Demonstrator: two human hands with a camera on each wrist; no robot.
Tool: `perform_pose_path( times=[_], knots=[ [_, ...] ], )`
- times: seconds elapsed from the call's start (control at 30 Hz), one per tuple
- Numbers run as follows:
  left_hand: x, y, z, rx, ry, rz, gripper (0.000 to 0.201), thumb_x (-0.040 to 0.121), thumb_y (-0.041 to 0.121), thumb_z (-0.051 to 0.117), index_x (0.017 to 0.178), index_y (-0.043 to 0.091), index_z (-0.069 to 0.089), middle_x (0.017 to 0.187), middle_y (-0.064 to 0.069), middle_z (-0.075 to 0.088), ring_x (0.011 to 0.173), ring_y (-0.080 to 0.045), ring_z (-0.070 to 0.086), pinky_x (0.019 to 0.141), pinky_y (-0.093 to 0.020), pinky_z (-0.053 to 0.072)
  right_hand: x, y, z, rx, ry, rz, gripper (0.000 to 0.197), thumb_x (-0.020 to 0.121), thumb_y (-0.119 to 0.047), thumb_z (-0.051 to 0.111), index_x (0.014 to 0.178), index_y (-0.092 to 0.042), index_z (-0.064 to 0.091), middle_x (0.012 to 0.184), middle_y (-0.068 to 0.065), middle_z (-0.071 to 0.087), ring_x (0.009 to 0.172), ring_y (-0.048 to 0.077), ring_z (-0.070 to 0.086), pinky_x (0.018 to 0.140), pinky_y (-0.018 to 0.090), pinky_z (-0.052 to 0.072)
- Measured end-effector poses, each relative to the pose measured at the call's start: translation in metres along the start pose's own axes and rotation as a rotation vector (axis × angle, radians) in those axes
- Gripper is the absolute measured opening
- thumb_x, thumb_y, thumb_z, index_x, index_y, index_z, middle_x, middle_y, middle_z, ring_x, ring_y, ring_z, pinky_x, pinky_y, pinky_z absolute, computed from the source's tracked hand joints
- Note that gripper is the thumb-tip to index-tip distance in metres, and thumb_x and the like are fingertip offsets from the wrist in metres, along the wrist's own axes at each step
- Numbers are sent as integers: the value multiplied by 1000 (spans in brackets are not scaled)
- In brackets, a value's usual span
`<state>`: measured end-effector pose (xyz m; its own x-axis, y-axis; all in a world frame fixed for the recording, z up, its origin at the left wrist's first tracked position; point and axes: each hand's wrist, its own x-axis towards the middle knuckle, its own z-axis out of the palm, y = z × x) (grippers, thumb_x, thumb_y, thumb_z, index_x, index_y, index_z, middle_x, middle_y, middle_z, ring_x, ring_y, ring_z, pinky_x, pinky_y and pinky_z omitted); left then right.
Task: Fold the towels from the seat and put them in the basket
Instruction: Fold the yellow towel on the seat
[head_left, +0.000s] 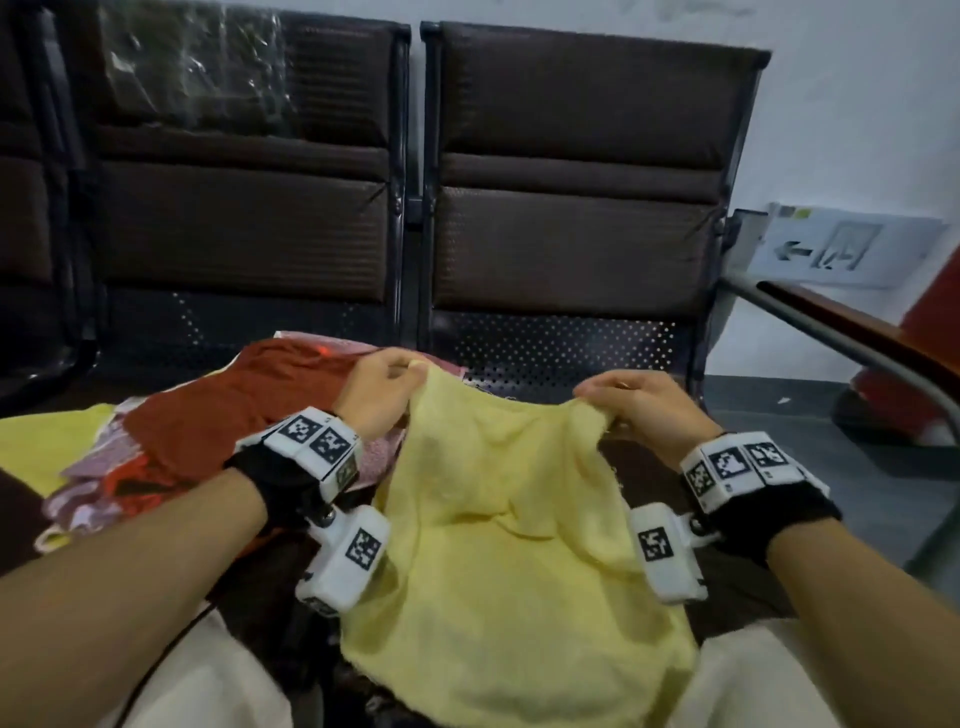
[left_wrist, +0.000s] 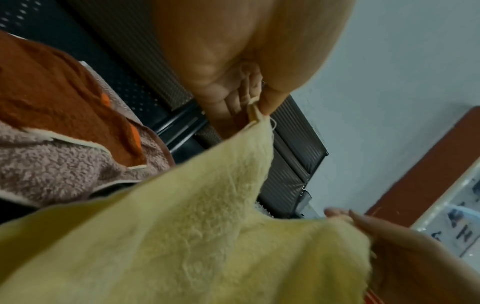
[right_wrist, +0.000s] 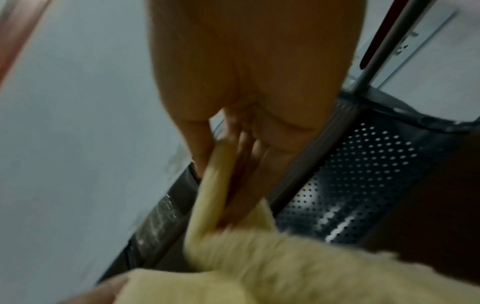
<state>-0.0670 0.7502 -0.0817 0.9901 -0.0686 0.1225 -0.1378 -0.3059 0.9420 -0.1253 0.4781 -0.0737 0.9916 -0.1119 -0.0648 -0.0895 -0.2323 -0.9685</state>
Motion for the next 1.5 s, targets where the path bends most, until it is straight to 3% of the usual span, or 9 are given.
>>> perform_pose_path(
  times=[0.13,0.33,0.43,0.53,0.73,1.13,1.23,1.33,1.5],
  knots=[
    [-5,2,10,-54,-68,6,14,93,11,55,99,4,65,96,-14,67,86,-24,62,75,-37,50,-5,-12,10,200,-419,-45,36,79,5,65,114,0,61,111,18,68,105,27,66,83,30,55],
    [-12,6,17,-91,-128,36,10,91,8,57,96,10,66,95,-5,66,87,-14,59,78,-28,45,-10,-8,39,-757,-165,-351,7,85,-16,68,88,-14,73,88,3,69,76,9,61,71,23,48],
    [-15,6,21,-105,-128,19,8,88,10,62,89,16,68,96,-7,69,84,-15,63,77,-35,52,-10,-16,48,-523,-153,-419,7,82,-19,70,78,-14,70,90,6,65,82,14,62,79,30,49],
    [-20,9,25,-133,-163,-36,8,87,13,65,85,20,68,86,-7,69,82,-21,65,76,-46,55,-12,-19,58,-447,-127,-440,10,80,-22,72,75,-16,66,76,6,67,69,12,59,68,33,49],
    [-27,13,28,-189,-282,-75,13,87,11,64,99,8,70,77,-4,71,67,-13,68,62,-32,58,-6,-13,68,-549,-42,-378,17,77,-35,74,77,-17,72,72,-3,67,63,3,55,57,13,40],
    [-29,10,22,-61,-401,76,16,85,16,66,100,20,71,88,-3,75,82,-15,71,66,-25,58,-4,-11,68,-379,-75,-313,24,79,-36,74,78,-12,71,73,7,67,63,9,56,60,26,46],
    [-30,12,21,-32,-395,118,15,89,13,62,92,24,72,86,-3,75,79,-18,69,68,-30,55,-4,-10,61,-453,-144,-303,29,82,-44,67,84,-15,70,81,5,70,72,17,64,68,33,52],
    [-27,15,16,-4,-321,152,18,90,12,59,87,26,70,84,-3,73,73,-17,62,63,-28,50,-2,-7,45,-820,-186,-249,40,81,-57,60,97,-21,66,86,-3,67,79,11,61,64,23,46],
    [-27,21,8,6,-254,215,16,91,8,57,94,15,71,89,-6,72,73,-8,64,64,-22,53,-4,-8,29,-945,-139,-220,61,79,-35,73,129,-26,40,92,-1,57,73,8,53,63,22,43]
  ],
)
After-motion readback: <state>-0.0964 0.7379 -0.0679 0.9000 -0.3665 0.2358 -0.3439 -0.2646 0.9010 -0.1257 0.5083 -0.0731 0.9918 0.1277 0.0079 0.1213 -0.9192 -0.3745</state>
